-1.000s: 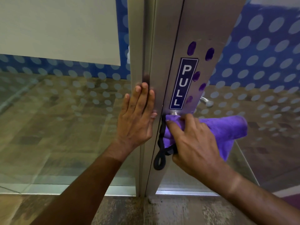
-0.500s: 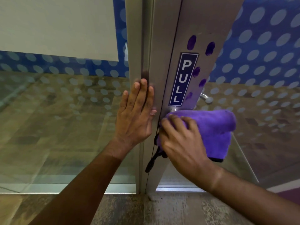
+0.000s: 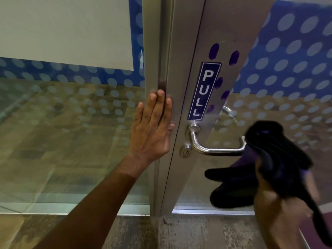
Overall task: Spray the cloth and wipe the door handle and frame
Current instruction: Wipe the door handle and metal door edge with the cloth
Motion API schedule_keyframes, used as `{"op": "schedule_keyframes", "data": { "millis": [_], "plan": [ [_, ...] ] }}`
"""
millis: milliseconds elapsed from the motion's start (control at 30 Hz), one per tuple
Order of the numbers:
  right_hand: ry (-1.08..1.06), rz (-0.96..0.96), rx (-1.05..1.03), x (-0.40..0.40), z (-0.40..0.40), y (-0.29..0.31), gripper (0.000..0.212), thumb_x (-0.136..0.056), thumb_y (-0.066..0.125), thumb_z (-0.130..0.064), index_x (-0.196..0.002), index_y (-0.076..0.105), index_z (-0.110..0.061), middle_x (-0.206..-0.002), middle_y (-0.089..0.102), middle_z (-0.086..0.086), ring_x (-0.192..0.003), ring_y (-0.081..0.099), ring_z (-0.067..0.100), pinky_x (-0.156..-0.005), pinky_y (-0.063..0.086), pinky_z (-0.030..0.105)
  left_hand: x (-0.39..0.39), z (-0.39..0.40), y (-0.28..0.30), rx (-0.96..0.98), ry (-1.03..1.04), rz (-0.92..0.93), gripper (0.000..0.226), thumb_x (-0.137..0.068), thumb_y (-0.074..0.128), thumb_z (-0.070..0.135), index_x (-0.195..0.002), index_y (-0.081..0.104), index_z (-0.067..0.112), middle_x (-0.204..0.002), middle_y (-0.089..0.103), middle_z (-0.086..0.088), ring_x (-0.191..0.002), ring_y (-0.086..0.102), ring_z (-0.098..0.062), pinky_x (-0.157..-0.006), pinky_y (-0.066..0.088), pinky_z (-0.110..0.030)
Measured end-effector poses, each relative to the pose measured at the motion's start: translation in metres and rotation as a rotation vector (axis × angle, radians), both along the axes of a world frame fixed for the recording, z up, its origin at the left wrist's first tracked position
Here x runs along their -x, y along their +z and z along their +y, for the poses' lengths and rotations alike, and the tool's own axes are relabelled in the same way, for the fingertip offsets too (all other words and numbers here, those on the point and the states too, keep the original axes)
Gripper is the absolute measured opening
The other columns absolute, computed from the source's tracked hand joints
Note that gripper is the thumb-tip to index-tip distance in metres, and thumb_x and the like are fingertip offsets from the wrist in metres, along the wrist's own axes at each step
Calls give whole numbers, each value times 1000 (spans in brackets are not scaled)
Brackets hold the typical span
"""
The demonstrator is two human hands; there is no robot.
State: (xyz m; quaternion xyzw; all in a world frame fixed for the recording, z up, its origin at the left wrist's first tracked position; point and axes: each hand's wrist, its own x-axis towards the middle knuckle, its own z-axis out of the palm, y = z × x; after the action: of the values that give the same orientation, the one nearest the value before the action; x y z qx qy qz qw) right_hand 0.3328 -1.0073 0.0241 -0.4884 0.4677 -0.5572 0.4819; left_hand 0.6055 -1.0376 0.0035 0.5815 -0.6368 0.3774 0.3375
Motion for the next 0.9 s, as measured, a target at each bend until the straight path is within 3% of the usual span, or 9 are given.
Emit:
{"op": "schedule_keyframes", "data": {
  "millis": [67, 100, 167, 233, 433, 567, 633, 800, 900],
  "plan": [
    [-48, -148, -294, -5, 21, -19, 55, -78, 64, -60, -90, 70, -7, -67, 70, 26, -44, 64, 45, -41, 52, 57, 0, 0, 0, -2, 4, -1, 75, -102, 33, 29, -154, -18, 12, -161, -33, -3, -151, -24, -18, -124, -12, -39],
    [-121, -162, -343, -12, 29, -28, 45, -77, 64, -55, -85, 73, -12, -66, 71, 23, -48, 66, 44, -45, 53, 56, 0, 0, 0, -1, 5, -2, 74, -103, 32, 29, -154, -17, 12, -161, -32, -3, -151, -24, -18, -124, -12, -39],
    [-354, -251, -383, -30, 38, -44, 27, -79, 72, -31, -95, 75, -10, -90, 72, 28, -78, 69, 48, -68, 55, 64, 1, 0, 0, 2, 11, -6, 73, -103, 31, 29, -154, -17, 12, -161, -32, -3, -151, -24, -18, -124, -11, -39],
    [-462, -426, -447, -49, 40, -48, 37, -80, 73, -7, -116, 66, -2, -111, 69, 24, -99, 67, 41, -89, 53, 59, 1, 1, 0, -1, 13, -6, 74, -103, 33, 29, -154, -17, 12, -161, -33, -3, -151, -24, -18, -124, -12, -39],
    [-132, -699, -585, -88, 25, -40, 45, -78, 70, -20, -120, 66, -8, -115, 70, 19, -104, 67, 36, -91, 53, 52, 0, 1, 0, -9, 5, 3, 76, -102, 36, 30, -155, -17, 13, -161, -33, -2, -151, -23, -18, -124, -12, -39],
    [53, -869, -595, -107, 0, -27, 24, -80, 56, -14, -96, 73, -12, -93, 75, 12, -81, 72, 28, -76, 54, 39, 2, 1, -1, -5, 9, 13, 67, -106, 25, 34, -155, -15, 13, -161, -31, -1, -151, -23, -18, -124, -12, -38],
    [75, -884, -606, -115, -7, -25, 28, -73, 52, -12, -92, 72, -11, -89, 75, 13, -77, 73, 27, -73, 54, 38, 3, 0, 0, -9, 24, 14, 66, -106, 21, 36, -155, -17, 14, -161, -33, -1, -151, -24, -17, -124, -13, -38],
    [124, -815, -600, -116, -11, -28, 65, -65, 57, -9, -128, 58, 4, -126, 61, 25, -116, 59, 43, -103, 43, 55, 3, -1, 0, 22, 23, 0, 67, -105, 25, 33, -156, -14, 12, -162, -31, -2, -151, -23, -19, -124, -11, -39],
    [119, -787, -591, -106, -17, -29, 58, -63, 57, -7, -121, 62, -3, -122, 61, 23, -107, 60, 38, -100, 44, 51, 4, 1, 0, 11, 2, 13, 68, -105, 26, 33, -155, -16, 13, -161, -31, -2, -151, -23, -19, -124, -11, -39]
  ]
}}
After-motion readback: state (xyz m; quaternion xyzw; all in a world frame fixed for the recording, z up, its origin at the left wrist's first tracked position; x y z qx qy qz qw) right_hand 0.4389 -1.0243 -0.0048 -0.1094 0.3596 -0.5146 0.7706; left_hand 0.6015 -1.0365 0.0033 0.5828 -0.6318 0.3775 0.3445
